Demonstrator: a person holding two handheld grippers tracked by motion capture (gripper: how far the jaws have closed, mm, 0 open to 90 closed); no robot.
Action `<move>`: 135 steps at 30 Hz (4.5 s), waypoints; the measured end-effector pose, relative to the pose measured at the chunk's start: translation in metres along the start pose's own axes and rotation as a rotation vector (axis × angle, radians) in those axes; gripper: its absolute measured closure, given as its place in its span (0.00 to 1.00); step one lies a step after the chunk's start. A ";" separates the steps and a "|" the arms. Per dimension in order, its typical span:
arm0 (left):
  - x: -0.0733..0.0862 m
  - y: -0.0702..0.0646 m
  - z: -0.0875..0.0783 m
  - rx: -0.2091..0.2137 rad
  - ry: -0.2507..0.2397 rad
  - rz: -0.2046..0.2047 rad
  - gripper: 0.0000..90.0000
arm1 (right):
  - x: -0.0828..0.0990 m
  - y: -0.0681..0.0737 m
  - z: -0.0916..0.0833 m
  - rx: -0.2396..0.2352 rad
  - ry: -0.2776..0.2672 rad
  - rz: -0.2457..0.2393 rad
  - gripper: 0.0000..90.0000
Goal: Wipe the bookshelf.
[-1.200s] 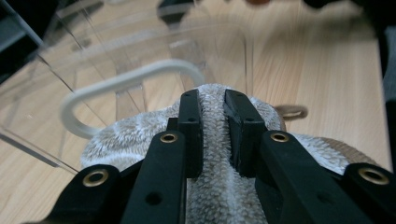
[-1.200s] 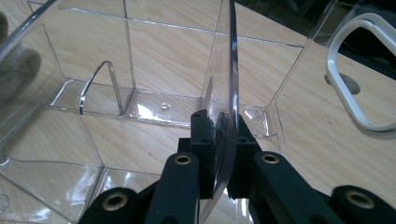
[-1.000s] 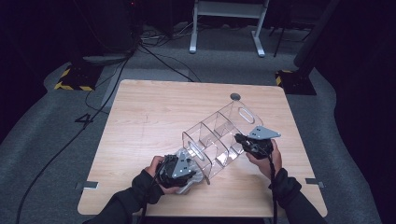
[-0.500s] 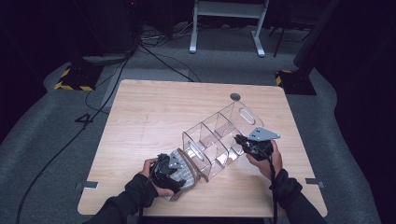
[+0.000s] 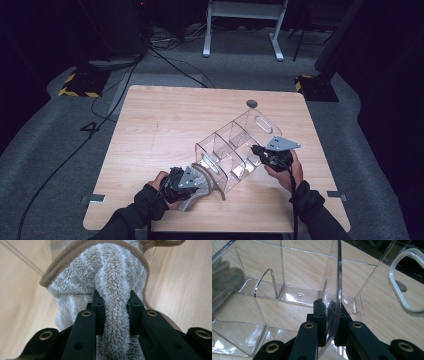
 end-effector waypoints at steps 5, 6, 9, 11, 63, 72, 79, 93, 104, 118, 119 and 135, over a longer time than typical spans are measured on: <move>-0.037 -0.001 -0.029 -0.050 -0.207 0.048 0.83 | 0.000 0.000 0.000 -0.002 -0.001 0.002 0.93; -0.044 -0.001 -0.034 -0.054 -0.242 0.051 0.83 | 0.000 0.000 0.000 -0.003 -0.001 0.004 0.93; -0.056 -0.005 -0.041 -0.047 -0.298 0.085 0.82 | 0.000 -0.001 0.000 -0.010 -0.001 0.016 0.94; -0.056 -0.007 -0.038 -0.029 -0.298 0.084 0.82 | 0.000 -0.001 0.000 -0.014 -0.005 0.022 0.94; -0.014 0.076 -0.031 -0.160 -0.241 -0.145 0.81 | -0.013 0.055 -0.026 -0.135 -0.061 -0.029 0.64; -0.012 0.031 -0.012 -0.046 -0.190 -0.063 0.81 | -0.017 0.058 -0.018 -0.164 -0.085 -0.062 0.88; -0.016 -0.009 0.017 0.060 -0.103 0.020 0.81 | -0.016 0.056 -0.016 -0.159 -0.085 -0.063 0.92; 0.030 0.045 -0.005 -0.096 -0.038 -0.135 0.81 | -0.013 0.054 -0.021 -0.251 -0.086 -0.078 0.95; -0.018 0.051 -0.019 -0.090 -0.228 -0.116 0.82 | -0.011 0.070 -0.028 -0.363 -0.083 -0.145 0.95; -0.078 0.096 -0.005 -0.122 -0.363 -0.156 0.82 | -0.011 0.070 -0.029 -0.379 -0.084 -0.167 0.95; -0.081 0.099 -0.003 -0.115 -0.372 -0.166 0.82 | -0.011 0.070 -0.029 -0.380 -0.084 -0.167 0.95; -0.093 0.132 0.036 -0.090 -0.319 -0.229 0.81 | -0.010 0.070 -0.029 -0.377 -0.097 -0.172 0.95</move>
Point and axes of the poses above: each handheld gripper's, and its own axes: z roughly forward along the jaws, x roughly out of its underside, y roughly to its left, the point moved 9 cm from there along z, roughly forward along the jaws
